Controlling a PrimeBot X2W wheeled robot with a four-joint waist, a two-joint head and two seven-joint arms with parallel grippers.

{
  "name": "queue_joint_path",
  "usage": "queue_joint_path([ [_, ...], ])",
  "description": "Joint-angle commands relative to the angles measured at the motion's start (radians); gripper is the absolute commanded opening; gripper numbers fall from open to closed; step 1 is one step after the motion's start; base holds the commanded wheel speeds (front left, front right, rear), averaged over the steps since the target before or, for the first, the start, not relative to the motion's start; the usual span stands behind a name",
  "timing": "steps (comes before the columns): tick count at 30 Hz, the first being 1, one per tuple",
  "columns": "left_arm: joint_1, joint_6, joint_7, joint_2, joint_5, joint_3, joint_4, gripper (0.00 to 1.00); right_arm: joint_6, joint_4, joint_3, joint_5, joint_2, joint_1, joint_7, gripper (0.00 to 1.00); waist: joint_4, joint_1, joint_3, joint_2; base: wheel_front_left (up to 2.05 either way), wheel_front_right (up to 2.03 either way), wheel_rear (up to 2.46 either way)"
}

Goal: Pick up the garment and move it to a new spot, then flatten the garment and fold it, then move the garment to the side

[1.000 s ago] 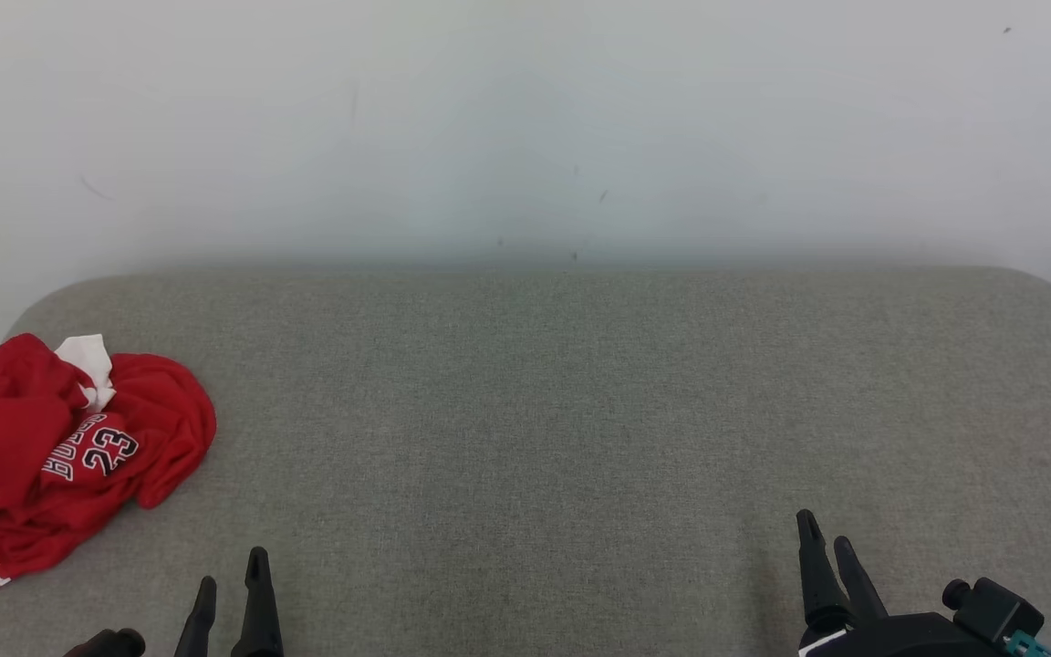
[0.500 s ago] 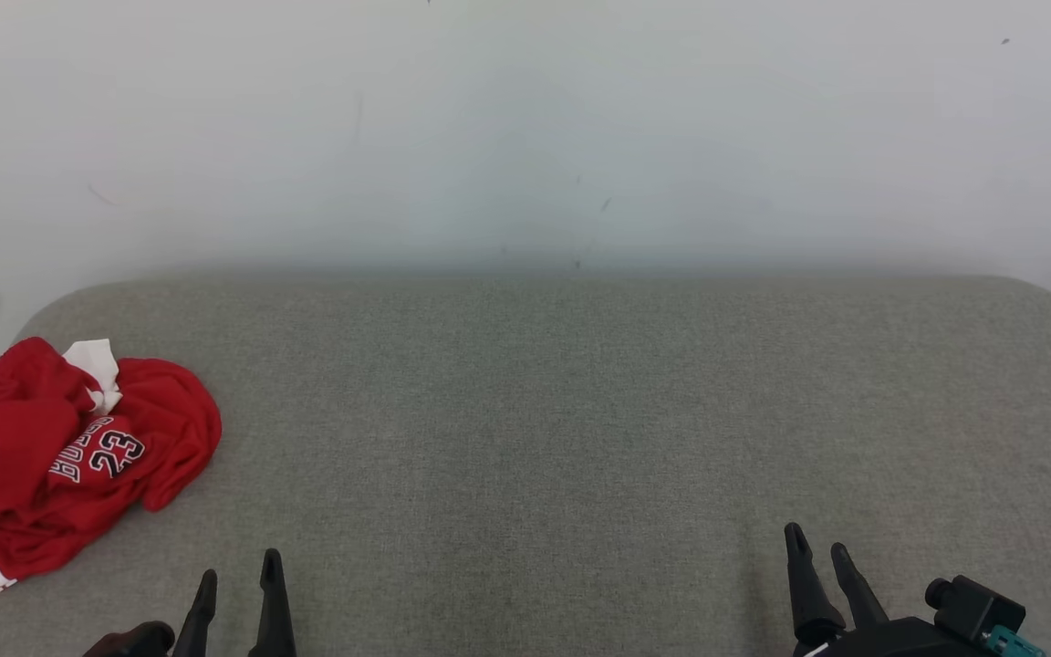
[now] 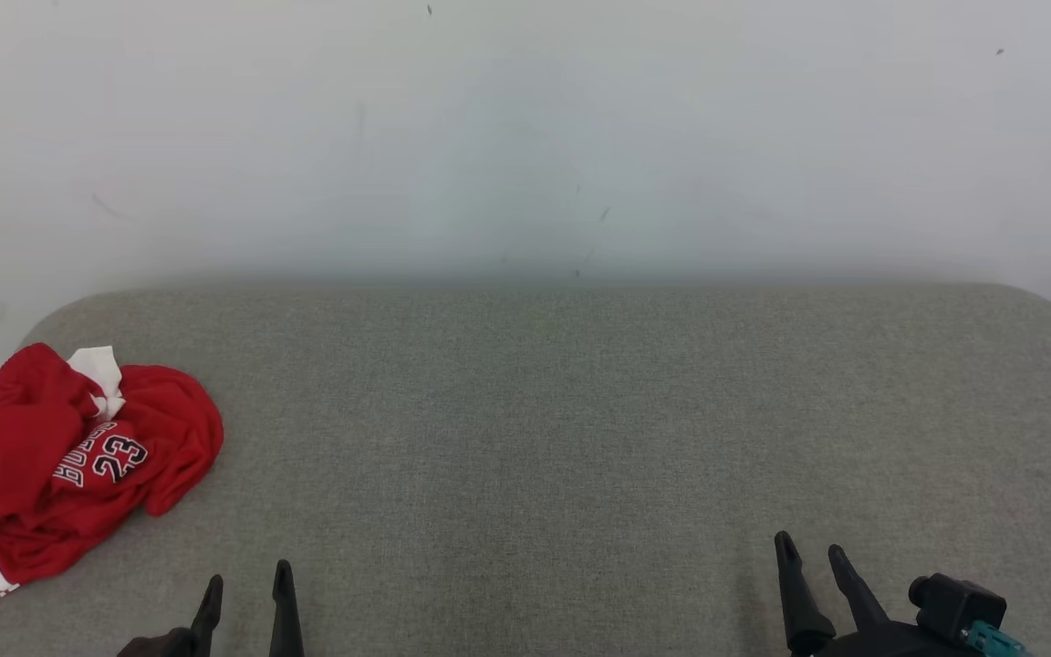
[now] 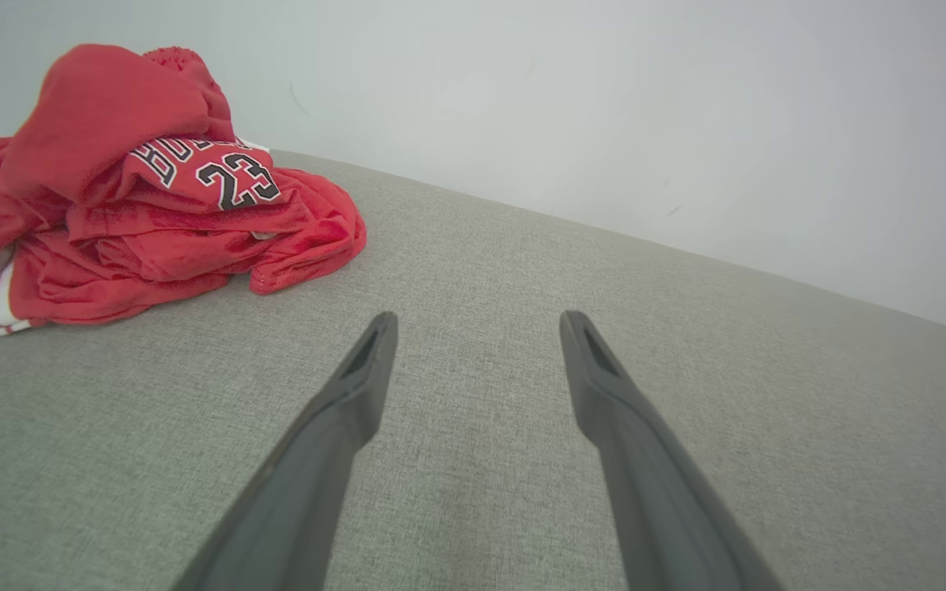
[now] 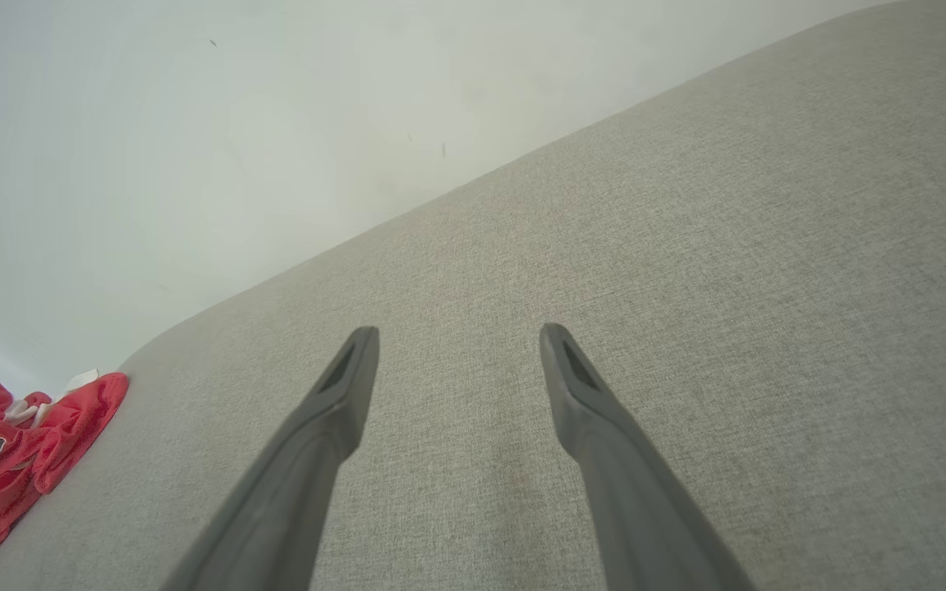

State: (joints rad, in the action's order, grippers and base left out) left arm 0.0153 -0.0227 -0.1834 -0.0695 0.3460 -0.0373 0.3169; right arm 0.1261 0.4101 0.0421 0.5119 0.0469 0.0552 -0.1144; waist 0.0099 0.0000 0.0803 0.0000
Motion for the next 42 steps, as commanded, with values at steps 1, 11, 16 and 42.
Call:
queue_joint_path([
  [1,-0.01,-0.001,-0.007,-0.006,-0.019,-0.004,0.001,1.0,0.006,-0.002,0.002,-0.018,0.004,-0.01,0.0,1.0,0.0,0.0,0.001,0.0,0.0,0.0,0.0],
  [11,0.021,-0.003,-0.031,-0.01,-0.088,-0.021,0.059,1.0,0.006,0.001,0.008,-0.122,0.004,-0.019,0.003,1.0,-0.001,0.0,0.01,0.0,0.0,0.0,0.0],
  [16,0.028,0.001,-0.043,-0.01,-0.101,-0.016,0.081,1.0,0.006,-0.01,0.012,-0.159,0.004,-0.023,-0.009,1.0,-0.002,0.0,0.017,0.0,0.0,0.0,0.0],
  [42,-0.014,-0.035,-0.077,-0.026,-0.089,0.02,0.103,1.0,0.006,-0.06,0.013,-0.277,0.005,-0.058,-0.023,1.0,-0.003,0.0,0.046,0.0,0.0,0.0,0.0],
])
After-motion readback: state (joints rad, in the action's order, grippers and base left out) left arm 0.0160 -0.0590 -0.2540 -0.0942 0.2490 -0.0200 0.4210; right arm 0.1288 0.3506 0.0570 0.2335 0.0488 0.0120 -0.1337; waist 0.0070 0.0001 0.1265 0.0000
